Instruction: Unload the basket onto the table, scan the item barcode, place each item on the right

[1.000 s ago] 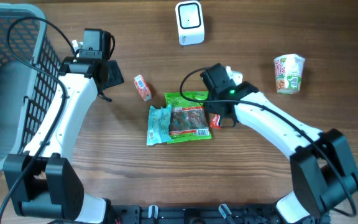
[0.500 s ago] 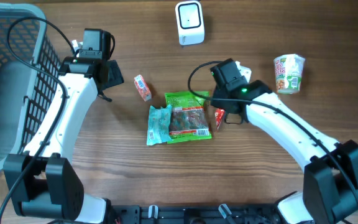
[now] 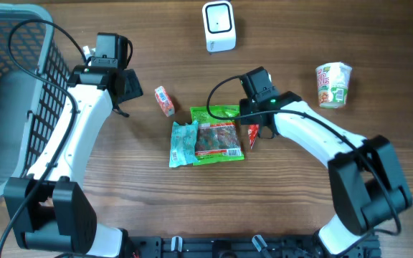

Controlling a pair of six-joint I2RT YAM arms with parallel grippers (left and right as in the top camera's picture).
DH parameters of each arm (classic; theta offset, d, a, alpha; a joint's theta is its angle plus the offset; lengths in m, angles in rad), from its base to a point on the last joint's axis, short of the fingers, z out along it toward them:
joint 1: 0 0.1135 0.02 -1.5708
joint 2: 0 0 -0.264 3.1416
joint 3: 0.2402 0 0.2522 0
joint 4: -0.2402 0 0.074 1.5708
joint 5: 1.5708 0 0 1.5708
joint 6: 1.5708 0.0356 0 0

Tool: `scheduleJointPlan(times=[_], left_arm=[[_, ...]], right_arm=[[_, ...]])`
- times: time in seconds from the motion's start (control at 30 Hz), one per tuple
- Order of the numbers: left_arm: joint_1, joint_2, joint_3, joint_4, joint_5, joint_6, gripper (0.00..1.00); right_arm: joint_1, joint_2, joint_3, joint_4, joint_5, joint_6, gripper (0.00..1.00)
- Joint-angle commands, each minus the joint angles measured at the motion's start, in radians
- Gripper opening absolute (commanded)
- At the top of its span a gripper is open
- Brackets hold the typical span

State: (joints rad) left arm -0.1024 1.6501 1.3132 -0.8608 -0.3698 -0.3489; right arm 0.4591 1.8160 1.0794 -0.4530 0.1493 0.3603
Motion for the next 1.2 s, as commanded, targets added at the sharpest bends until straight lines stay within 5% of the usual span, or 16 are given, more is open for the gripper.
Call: scheduleJointPlan(times=[0.0, 0.07, 0.33, 0.47, 0.67, 1.07, 1.17], left_arm=[[0.003, -0.006, -0.001, 0.001, -0.013, 0.012, 1.0], [0.003, -0.005, -0.001, 0.001, -0.013, 0.012, 1.0], [0.003, -0.006, -0.001, 0.001, -0.013, 0.012, 1.0], [0.003, -0.006, -0.001, 0.001, -0.013, 0.012, 1.0], [0.003, -0.006, -0.001, 0.001, -0.013, 0.012, 1.0], [0.003, -0.006, -0.001, 0.001, -0.013, 0.012, 1.0], [0.003, -0.006, -0.001, 0.001, -0.013, 0.012, 1.0]], right_arm=[[0.005, 0.037, -0.015, 0.013, 0.019, -0.024, 0.22], [0.005, 0.032, -0.014, 0.01, 0.038, -0.024, 0.04], [-0.022, -0.147, 0.026, -0.278, 0.409, -0.004, 0.04], [-0.022, -0.136, 0.024, -0.425, 0.555, 0.122, 0.04], [-0.022, 0.027, 0.024, -0.421, 0.573, 0.257, 0.04], [-0.022, 0.202, 0.039, -0.219, 0.332, 0.186, 0.04], [-0.022, 0.202, 0.059, -0.193, 0.245, 0.101, 0.32]])
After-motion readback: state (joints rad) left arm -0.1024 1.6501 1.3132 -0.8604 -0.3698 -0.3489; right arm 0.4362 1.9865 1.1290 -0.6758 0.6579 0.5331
